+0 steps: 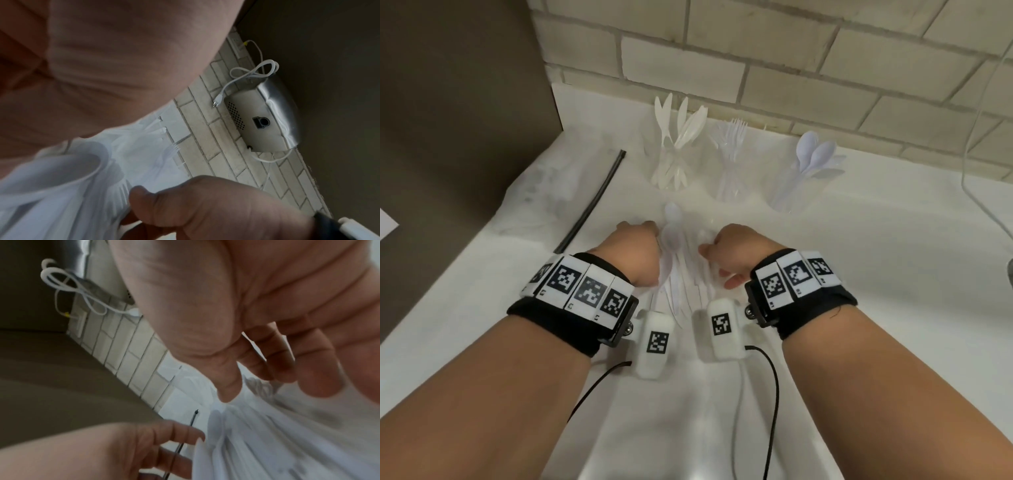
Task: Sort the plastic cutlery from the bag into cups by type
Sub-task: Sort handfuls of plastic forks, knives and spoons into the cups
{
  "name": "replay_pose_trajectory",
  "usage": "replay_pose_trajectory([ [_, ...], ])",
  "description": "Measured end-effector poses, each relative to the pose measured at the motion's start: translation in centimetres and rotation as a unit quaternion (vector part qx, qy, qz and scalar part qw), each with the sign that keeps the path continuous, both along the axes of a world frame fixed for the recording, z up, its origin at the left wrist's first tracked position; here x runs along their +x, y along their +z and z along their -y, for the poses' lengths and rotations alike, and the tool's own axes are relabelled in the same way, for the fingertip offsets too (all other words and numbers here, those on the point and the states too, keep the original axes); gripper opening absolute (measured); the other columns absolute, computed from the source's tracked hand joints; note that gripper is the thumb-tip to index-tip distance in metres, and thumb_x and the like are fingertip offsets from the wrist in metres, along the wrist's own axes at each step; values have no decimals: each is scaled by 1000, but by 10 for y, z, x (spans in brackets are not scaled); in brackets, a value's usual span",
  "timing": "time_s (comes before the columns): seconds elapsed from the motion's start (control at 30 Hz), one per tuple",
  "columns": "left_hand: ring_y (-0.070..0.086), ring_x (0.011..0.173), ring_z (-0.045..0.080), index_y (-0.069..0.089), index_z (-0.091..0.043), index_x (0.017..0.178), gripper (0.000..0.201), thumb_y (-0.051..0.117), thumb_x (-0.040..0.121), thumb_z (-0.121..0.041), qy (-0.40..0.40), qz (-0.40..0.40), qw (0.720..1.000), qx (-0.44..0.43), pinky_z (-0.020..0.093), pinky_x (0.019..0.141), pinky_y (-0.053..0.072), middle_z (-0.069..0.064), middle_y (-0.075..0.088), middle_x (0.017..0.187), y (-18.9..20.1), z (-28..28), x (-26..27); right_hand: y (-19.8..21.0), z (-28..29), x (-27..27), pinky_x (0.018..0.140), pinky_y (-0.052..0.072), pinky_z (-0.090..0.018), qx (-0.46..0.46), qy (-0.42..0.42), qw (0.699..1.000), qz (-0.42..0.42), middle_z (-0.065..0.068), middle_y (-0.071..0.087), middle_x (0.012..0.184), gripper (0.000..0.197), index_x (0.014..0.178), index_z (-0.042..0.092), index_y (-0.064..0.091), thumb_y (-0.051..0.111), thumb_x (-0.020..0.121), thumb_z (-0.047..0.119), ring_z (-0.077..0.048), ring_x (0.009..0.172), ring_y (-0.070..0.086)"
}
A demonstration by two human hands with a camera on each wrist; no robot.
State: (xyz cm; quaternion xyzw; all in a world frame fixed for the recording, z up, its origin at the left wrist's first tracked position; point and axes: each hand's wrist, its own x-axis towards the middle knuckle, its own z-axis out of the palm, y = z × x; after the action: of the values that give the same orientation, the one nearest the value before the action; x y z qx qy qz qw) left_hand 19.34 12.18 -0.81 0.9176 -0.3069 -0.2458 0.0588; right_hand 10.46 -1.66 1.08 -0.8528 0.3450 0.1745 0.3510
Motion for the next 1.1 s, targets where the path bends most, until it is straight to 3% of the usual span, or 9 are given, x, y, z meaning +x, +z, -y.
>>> replay_pose_trajectory([
  [0.07,46,121,26,40,-14,137,63,66,80,-18,-2,1,1000,-17,27,82,42,11,55,126,0,1,2,1,-6,6,86,56,-40,-31,49,998,-13,-14,69,96,50,96,2,60,51,91,51,-27,84,68],
  [0.23,59,109,25,51,-12,132,53,69,82,-12,-2,-17,998,-52,26,80,46,8,62,122,6,4,4,5,-21,18,51,39,-22,-84,141,985,-46,-1,51,70,55,68,11,43,66,78,60,-15,64,53],
  [0.4,62,101,22,61,-14,124,45,62,81,-1,-27,-41,996,-79,25,77,45,5,67,115,9,5,4,-5,-34,33,62,44,-27,-118,172,977,-47,0,55,68,41,64,15,51,78,71,44,-20,76,59],
  [0.5,57,100,20,59,-14,124,41,60,84,-4,-11,-70,991,-113,23,75,38,5,64,120,10,5,3,-13,-40,40,68,49,-28,-144,171,974,-47,-2,59,80,31,81,11,60,77,72,35,-23,87,64],
  [0.6,60,103,24,61,-14,121,41,57,83,0,5,-100,985,-140,27,75,42,5,65,115,8,5,1,-27,-43,45,79,52,-34,-175,129,975,-47,-9,59,104,46,109,4,57,73,74,30,-29,100,62],
  [0.7,67,90,36,67,-22,93,33,56,74,3,26,-164,970,-180,47,76,56,8,72,93,3,1,2,-38,-41,43,78,47,-37,-149,75,986,-2,-15,58,115,50,117,3,53,69,77,28,-34,105,59],
  [0.87,62,101,47,61,7,102,36,50,68,11,74,-265,924,-267,63,87,49,32,65,103,1,2,-3,-44,-39,46,75,41,-32,-139,20,990,12,-15,54,122,44,125,0,44,58,88,19,-31,109,58],
  [1.0,62,103,44,60,-1,101,36,43,77,19,101,-296,905,-287,55,92,51,31,64,108,-3,5,-4,-42,-37,47,72,39,-31,-131,-8,991,13,-13,58,120,40,125,0,42,53,92,17,-30,107,60],
  [1.1,63,97,35,53,0,119,45,42,80,19,123,-319,891,-298,38,74,55,25,62,109,-8,5,-4,-41,-37,46,72,41,-31,-131,-28,991,22,-14,60,118,37,124,0,40,52,93,16,-30,107,61],
])
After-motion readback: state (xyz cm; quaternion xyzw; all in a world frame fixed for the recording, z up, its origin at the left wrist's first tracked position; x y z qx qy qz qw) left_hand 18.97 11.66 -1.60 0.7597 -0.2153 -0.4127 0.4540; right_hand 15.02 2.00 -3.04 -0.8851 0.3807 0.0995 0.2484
